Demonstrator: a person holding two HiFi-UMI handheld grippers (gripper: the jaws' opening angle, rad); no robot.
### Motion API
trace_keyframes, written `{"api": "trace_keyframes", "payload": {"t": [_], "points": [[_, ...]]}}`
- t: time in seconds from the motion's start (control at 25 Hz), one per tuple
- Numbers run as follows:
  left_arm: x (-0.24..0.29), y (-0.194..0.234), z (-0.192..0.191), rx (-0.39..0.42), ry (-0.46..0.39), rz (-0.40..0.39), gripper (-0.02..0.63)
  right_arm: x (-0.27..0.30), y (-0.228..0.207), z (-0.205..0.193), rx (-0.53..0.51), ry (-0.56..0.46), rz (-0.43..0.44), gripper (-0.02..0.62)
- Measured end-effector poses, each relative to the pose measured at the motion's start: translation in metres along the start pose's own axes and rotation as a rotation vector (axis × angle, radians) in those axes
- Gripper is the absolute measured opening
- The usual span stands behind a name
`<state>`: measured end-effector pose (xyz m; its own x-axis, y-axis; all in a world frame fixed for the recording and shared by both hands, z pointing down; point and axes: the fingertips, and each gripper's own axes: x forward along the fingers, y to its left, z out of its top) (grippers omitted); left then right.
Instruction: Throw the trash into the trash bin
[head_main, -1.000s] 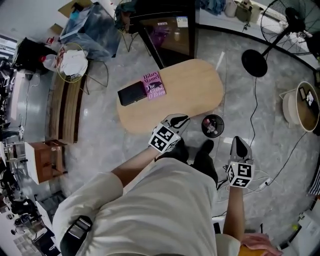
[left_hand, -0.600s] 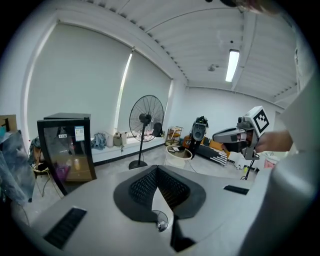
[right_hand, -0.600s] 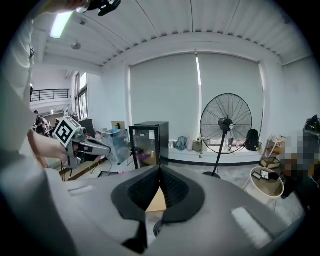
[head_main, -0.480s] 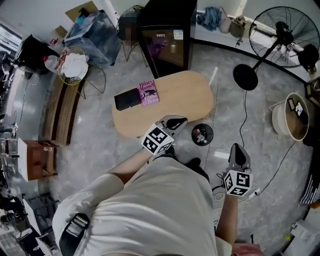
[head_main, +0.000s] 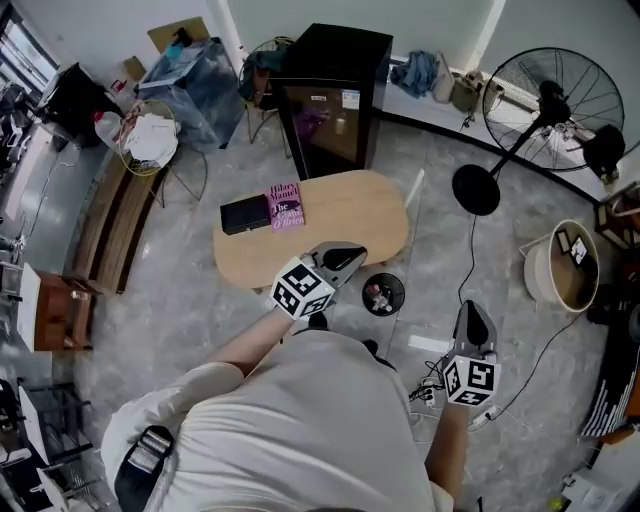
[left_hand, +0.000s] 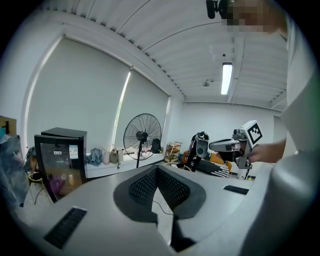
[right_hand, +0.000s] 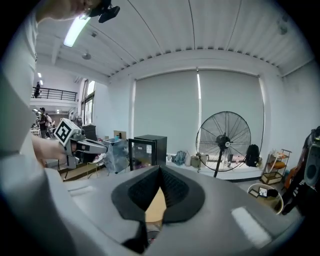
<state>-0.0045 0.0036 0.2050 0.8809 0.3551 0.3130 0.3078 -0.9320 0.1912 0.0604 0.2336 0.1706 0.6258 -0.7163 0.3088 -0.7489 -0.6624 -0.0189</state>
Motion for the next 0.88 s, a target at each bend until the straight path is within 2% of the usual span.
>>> {"api": "trace_keyframes", "payload": {"t": [0.28, 0.88], "points": [[0.010, -0.003, 0.011, 0.005, -0.013, -0.009, 0.006, 0.002, -0.006, 0.011, -0.002, -0.036, 0.002, 0.011], [0.017, 0.012, 0.017, -0.009, -0.027, -0.005, 0.006, 0.011, -0.016, 0.015, -0.006, -0.045, -0.011, 0.011]]}}
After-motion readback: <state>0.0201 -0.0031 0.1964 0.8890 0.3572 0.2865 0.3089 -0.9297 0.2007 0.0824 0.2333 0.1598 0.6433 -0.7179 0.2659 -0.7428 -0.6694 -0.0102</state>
